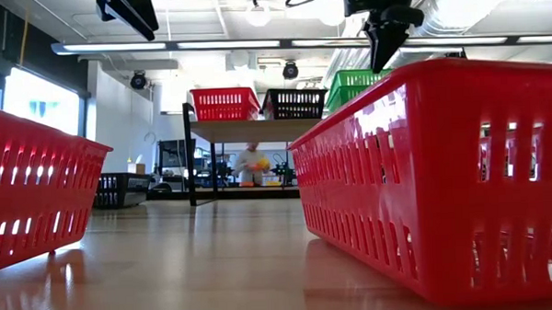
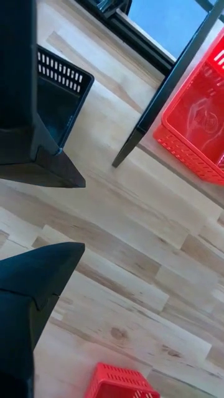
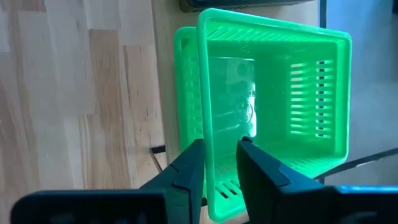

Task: Stack baskets on shelf by color
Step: Stack the top green bin on the green bin on the shelf, then stack the top black bin on the black bin on the shelf

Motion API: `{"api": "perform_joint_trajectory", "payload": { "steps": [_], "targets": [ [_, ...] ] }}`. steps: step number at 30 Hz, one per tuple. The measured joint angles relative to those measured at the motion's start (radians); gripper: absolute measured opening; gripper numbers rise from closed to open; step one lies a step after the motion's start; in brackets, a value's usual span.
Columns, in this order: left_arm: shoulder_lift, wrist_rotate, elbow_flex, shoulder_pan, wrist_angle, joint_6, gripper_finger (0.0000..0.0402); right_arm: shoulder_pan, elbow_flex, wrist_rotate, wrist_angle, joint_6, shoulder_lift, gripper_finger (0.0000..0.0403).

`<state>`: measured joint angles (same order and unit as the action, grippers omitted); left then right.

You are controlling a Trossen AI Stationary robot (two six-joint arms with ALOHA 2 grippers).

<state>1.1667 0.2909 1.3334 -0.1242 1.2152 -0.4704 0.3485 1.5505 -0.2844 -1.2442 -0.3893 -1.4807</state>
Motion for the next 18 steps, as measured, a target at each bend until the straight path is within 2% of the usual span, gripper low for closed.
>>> {"api": "perform_joint_trajectory", "payload": {
  "steps": [8, 18],
  "targets": [
    [0.0, -0.001, 0.0, 0.0, 0.002, 0.057, 0.0142, -0.002, 0.012, 0.007, -0.003, 0.08, 0.0, 0.0083],
    [0.0, -0.045, -0.018, 0.0, 0.095, 0.072, 0.0142, -0.002, 0.159, 0.004, -0.034, 0.128, 0.001, 0.0083]
  ]
}}
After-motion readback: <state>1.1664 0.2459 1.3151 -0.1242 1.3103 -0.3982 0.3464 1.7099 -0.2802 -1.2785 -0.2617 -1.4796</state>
